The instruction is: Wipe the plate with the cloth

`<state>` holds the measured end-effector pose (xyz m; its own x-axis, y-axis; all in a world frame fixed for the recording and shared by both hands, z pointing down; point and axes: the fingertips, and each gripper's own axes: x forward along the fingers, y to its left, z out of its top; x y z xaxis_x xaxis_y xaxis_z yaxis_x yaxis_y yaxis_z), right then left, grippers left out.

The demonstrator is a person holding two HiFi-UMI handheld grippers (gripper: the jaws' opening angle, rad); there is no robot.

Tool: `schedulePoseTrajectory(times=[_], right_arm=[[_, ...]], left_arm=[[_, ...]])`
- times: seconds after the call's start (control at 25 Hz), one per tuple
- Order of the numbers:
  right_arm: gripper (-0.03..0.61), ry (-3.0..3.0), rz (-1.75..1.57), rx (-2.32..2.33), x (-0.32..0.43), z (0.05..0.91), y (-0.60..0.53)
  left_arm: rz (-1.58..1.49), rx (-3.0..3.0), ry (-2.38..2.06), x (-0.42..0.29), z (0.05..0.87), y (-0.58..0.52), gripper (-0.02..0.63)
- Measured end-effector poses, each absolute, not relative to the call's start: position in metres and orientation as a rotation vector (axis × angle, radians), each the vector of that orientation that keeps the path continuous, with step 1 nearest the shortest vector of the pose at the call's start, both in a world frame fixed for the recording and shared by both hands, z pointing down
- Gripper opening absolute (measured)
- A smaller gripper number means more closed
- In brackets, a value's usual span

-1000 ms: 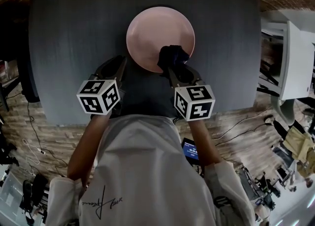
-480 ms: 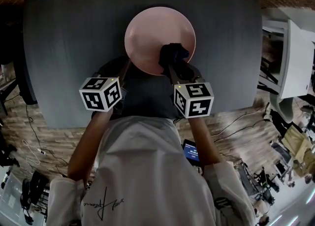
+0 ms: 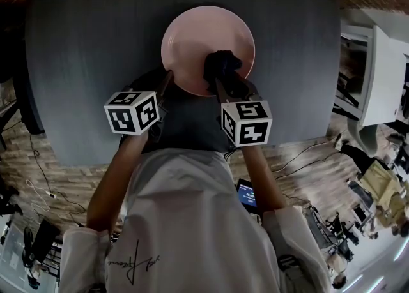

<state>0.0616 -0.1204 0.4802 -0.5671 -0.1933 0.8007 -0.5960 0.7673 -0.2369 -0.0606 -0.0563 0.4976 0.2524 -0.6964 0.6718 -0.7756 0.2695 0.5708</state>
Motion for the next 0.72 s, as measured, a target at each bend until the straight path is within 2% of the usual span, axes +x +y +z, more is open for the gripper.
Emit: schedulePoseTrajectory(times=[0.72], right_arm=[[0.071, -2.099, 0.589, 0.687, 0.060, 0.493, -0.170]], left_arm=[[0.059, 1.449, -1.440, -0.059, 0.499, -0.061, 0.077]])
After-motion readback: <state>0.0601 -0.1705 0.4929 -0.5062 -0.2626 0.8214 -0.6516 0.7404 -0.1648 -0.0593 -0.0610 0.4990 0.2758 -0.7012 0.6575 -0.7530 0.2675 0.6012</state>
